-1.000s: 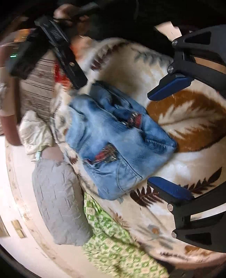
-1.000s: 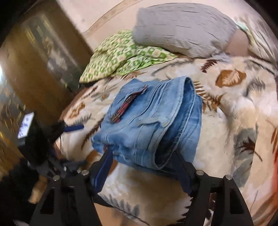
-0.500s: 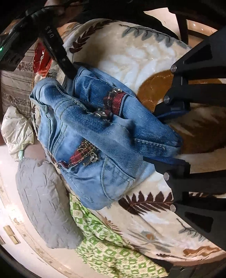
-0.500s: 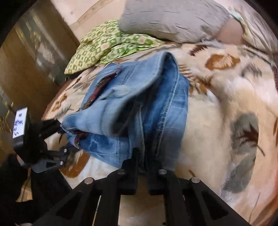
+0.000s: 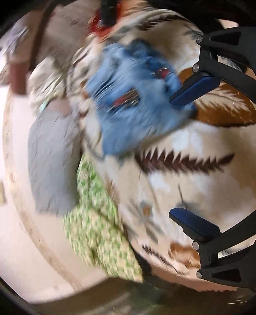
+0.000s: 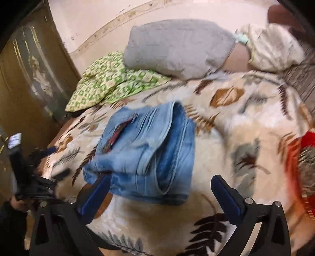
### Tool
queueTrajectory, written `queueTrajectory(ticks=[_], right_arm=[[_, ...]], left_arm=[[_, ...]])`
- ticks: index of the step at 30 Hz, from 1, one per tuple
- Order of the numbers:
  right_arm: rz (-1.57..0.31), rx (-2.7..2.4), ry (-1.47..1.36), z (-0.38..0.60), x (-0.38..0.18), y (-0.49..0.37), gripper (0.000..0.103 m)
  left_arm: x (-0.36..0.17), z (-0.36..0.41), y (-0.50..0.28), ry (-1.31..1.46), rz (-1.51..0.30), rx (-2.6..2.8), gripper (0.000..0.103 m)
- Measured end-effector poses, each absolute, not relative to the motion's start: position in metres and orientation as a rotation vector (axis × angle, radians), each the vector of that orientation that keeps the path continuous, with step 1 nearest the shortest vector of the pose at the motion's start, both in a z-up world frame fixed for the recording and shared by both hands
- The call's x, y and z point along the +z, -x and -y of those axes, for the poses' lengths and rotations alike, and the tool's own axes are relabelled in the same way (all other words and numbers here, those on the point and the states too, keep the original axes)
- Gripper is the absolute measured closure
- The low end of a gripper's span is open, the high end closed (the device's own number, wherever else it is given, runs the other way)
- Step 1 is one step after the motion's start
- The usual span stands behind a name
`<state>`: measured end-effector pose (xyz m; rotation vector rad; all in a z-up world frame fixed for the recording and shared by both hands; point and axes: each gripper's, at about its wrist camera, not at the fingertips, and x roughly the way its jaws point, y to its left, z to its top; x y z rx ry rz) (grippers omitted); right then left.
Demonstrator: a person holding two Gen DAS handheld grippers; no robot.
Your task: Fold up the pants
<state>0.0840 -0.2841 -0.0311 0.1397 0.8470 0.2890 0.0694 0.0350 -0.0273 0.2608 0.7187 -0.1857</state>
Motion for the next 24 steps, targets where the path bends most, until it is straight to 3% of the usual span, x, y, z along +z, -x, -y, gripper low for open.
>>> queueTrajectory(ticks=[8,13,24], right_arm=[[-0.730,0.084,-0.021,0.272,0.056,-0.056,0.000],[-0.623,0.132,-0.007,0.255,0.114,0.004,0.000],[-0.623,-0.065,0.017,0.234,0.047,0.006,0.000]], left_arm=[[0.070,-0.064,-0.031,-0.159,-0.564,-0.015,0.000],[0.094,-0.045,-0.002,-0.092,-0.455,-0.115,0.000],[0.030,0.017,-0.025,0.048,-0.617,-0.150,0.000]])
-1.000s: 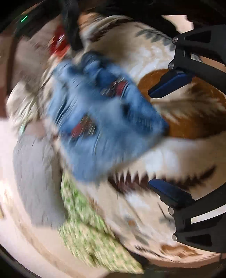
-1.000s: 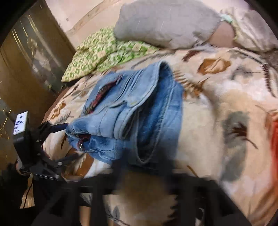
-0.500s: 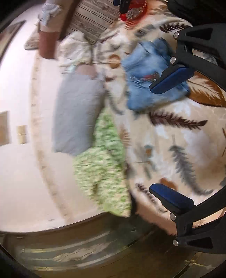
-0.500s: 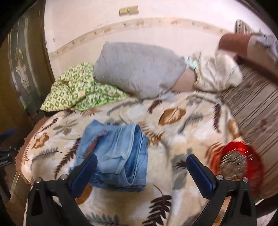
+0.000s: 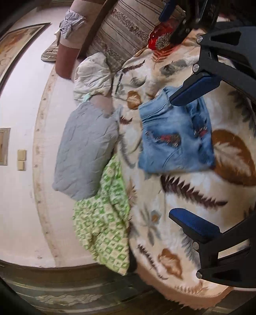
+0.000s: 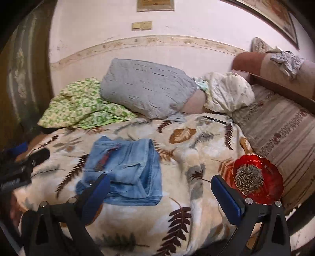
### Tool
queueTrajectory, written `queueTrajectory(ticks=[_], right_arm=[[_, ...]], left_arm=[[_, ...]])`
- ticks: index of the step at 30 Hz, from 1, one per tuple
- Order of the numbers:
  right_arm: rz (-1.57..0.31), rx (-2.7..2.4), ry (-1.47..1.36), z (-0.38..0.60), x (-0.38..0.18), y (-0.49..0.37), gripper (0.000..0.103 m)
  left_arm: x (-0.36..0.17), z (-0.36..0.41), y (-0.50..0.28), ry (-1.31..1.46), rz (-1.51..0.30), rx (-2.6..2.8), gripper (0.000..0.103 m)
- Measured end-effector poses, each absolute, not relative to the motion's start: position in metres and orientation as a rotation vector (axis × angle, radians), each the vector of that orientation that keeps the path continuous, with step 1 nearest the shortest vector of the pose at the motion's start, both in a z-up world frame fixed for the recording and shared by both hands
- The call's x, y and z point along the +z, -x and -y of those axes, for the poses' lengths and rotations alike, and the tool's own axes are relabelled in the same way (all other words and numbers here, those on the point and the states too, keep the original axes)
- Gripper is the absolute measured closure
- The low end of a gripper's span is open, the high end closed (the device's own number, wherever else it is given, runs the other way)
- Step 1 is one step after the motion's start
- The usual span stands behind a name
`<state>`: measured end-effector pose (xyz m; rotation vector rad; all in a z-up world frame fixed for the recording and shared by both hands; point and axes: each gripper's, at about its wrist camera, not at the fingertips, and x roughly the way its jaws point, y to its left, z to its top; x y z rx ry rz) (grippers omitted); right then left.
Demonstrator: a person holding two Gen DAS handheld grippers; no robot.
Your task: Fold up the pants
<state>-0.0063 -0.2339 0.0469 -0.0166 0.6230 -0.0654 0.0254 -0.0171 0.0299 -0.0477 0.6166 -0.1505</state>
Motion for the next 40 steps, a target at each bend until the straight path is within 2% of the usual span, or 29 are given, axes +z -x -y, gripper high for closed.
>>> queueTrajectory(ticks=[7,40], right_arm=[[-0.628,-0.080,-0.045,0.226,0.047,0.006,0.000],[-0.705,-0.100,0.015,0.227,0.024,-0.016,0.000]], left_arm=[[0.016,0.027,-0.018,0.106,-0.651,-0.125,0.000],[0.012,0.028,-0.031,0.064,-0.638,-0.121,0.000]])
